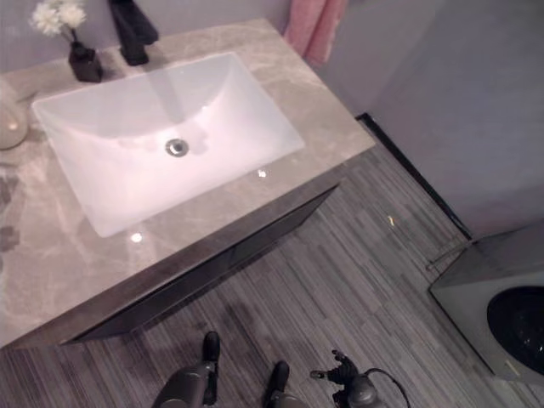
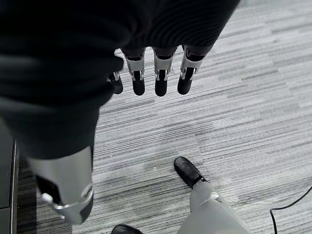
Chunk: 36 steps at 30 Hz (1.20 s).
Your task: Put brush and paste in cup on sink, flatten towel.
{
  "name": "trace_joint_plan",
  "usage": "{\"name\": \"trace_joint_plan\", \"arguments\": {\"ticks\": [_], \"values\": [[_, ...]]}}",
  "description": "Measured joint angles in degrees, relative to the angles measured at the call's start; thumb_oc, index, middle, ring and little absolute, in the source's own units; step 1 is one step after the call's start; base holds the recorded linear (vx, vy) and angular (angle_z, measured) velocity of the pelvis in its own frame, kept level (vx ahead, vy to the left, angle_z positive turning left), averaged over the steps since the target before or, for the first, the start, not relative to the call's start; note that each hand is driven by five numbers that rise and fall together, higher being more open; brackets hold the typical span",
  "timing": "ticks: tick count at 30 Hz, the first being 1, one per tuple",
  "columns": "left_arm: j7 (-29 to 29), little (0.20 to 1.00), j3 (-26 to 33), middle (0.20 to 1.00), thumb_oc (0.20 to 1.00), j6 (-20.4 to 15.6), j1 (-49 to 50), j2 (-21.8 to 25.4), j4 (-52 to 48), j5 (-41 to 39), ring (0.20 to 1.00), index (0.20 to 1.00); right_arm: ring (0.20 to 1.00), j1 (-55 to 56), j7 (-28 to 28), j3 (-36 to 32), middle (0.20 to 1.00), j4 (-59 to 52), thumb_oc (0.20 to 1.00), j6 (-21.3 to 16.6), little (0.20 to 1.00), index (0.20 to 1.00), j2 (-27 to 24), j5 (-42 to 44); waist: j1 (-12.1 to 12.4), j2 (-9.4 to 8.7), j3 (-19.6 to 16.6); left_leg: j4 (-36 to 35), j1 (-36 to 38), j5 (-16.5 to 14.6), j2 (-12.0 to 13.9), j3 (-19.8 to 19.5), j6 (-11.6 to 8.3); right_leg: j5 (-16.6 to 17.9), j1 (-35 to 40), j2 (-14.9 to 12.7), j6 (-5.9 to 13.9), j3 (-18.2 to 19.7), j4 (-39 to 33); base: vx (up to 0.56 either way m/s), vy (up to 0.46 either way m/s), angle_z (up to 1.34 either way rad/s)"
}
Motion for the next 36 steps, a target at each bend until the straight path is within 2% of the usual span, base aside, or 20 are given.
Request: {"name": "trace_joint_plan", "arguments": {"ticks": [3, 5, 8, 12, 17, 19, 20, 26, 30, 36], "values": [[-1.10, 0.200, 1.57, 0.200, 0.200, 0.47, 3.10, -2.27, -2.77, 0.02, 0.200, 0.200, 1.000, 1.46, 0.31, -0.01, 1.000, 0.35, 1.000, 0.09, 1.000, 1.000, -0.25, -0.47, 0.69, 0.20, 0.05, -0.86, 0.75, 0.05, -0.39, -0.91, -0.91, -0.89, 0.78, 0.79, -0.92, 0.05, -1.10, 0.00, -0.078, -0.16], [-1.23, 0.200, 1.61, 0.200, 0.200, 0.82, 3.06, -2.61, -2.54, 0.01, 0.200, 0.200, 1.000, 1.53, 0.36, -0.01, 1.000, 1.40, 1.000, 0.17, 1.000, 1.000, -0.22, -0.50, 1.12, 0.24, 0.06, -0.66, 0.70, 0.06, -0.89, -4.90, -0.91, -1.39, 0.90, 1.34, -1.35, 0.73, -1.14, 0.01, -0.105, -0.09], [-2.57, 0.200, 1.70, 0.200, 0.200, 0.83, 2.63, -3.04, -2.68, -0.02, 0.200, 0.200, 1.000, 2.50, 0.33, -0.91, 1.000, 2.14, 1.000, 0.33, 1.000, 1.000, -0.30, -0.51, 0.38, 0.31, 0.00, -0.76, 1.04, 0.79, -0.87, -6.85, -1.70, -3.36, 2.04, 1.59, -2.08, -0.08, -1.13, 0.00, -0.103, 0.20], [-2.57, 0.200, 0.21, 0.200, 0.200, 0.94, 0.13, -3.24, -1.12, -0.06, 0.200, 0.200, 1.000, 2.65, 0.30, -2.66, 1.000, 2.66, 1.000, 0.63, 1.000, 1.000, -0.47, -0.49, 0.04, 1.67, -0.51, -0.88, 1.04, 1.54, -1.08, -8.81, -1.40, -4.59, 2.95, 1.89, -2.59, 0.11, -1.14, 0.00, -0.056, 0.22], [-2.14, 0.200, -0.53, 0.200, 0.200, 1.06, -3.75, -3.06, 4.31, -0.21, 0.200, 0.200, 1.000, 2.70, 0.29, -3.24, 1.000, 2.32, 1.000, 0.62, 1.000, 1.000, -1.06, -0.47, -0.70, 2.99, -1.79, -1.96, 2.74, 1.93, -1.25, -8.80, -1.46, -4.80, 3.83, 1.83, -2.79, 0.09, -1.15, 0.00, -0.008, 0.02], [-2.12, 0.200, -1.02, 0.200, 0.200, 1.03, -5.15, -2.68, 5.15, -0.21, 0.200, 0.200, 1.000, 3.14, 0.33, -3.25, 1.000, 2.32, 1.000, 0.60, 1.000, 1.000, -1.18, -0.47, -1.10, 2.75, -2.45, -3.08, 3.10, 1.99, -1.49, -8.76, -2.04, -5.16, 3.84, 1.65, -2.78, 0.08, -1.15, -0.01, 0.009, 0.03], [-2.03, 0.200, -3.31, 0.200, 0.200, 1.27, -8.82, -1.29, 9.02, -0.21, 0.200, 0.200, 1.000, 3.65, 0.33, -3.29, 1.000, 2.41, 1.000, 0.67, 1.000, 1.000, -1.50, -0.48, -1.70, 2.67, -3.05, -4.03, 3.11, 3.19, -1.68, -8.95, -1.45, -5.22, 3.72, 1.60, -2.83, 0.02, -1.13, -0.01, 0.019, 0.09], [-0.78, 0.200, -5.38, 0.200, 0.200, 2.26, -15.07, 2.92, 19.34, -0.59, 0.200, 0.200, 1.000, 4.57, 0.39, -3.30, 1.000, 2.58, 1.000, 0.92, 1.000, 1.000, -1.64, -0.47, -4.07, 2.26, -3.78, -5.38, 4.04, 3.39, -1.95, -8.15, -1.73, -5.21, 3.67, 1.29, -2.86, 0.78, -1.13, 0.01, 0.026, -0.06], [-0.81, 0.200, -8.20, 0.200, 0.200, 2.42, -18.20, 3.87, 24.87, -1.21, 0.200, 0.200, 1.000, 5.10, 0.72, -3.06, 1.000, 3.71, 1.000, 1.26, 1.000, 1.000, -1.58, -0.45, -4.84, 1.85, -5.14, -6.32, 4.27, 3.64, -2.05, -7.89, -1.82, -5.20, 3.28, 1.28, -2.85, 1.23, -1.13, 0.01, 0.040, -0.03], [-0.83, 0.200, -9.90, 0.200, 0.200, 2.60, -20.14, 3.93, 27.93, -1.21, 0.200, 0.200, 1.000, 4.63, 0.87, -2.76, 1.000, 3.76, 1.000, 1.19, 1.000, 1.000, -1.55, -0.43, -5.33, 1.02, -6.33, -7.15, 4.54, 4.01, -1.99, -6.88, -1.40, -4.84, 2.62, 1.35, -2.70, 2.00, -1.12, 0.00, 0.030, -0.10]]}}
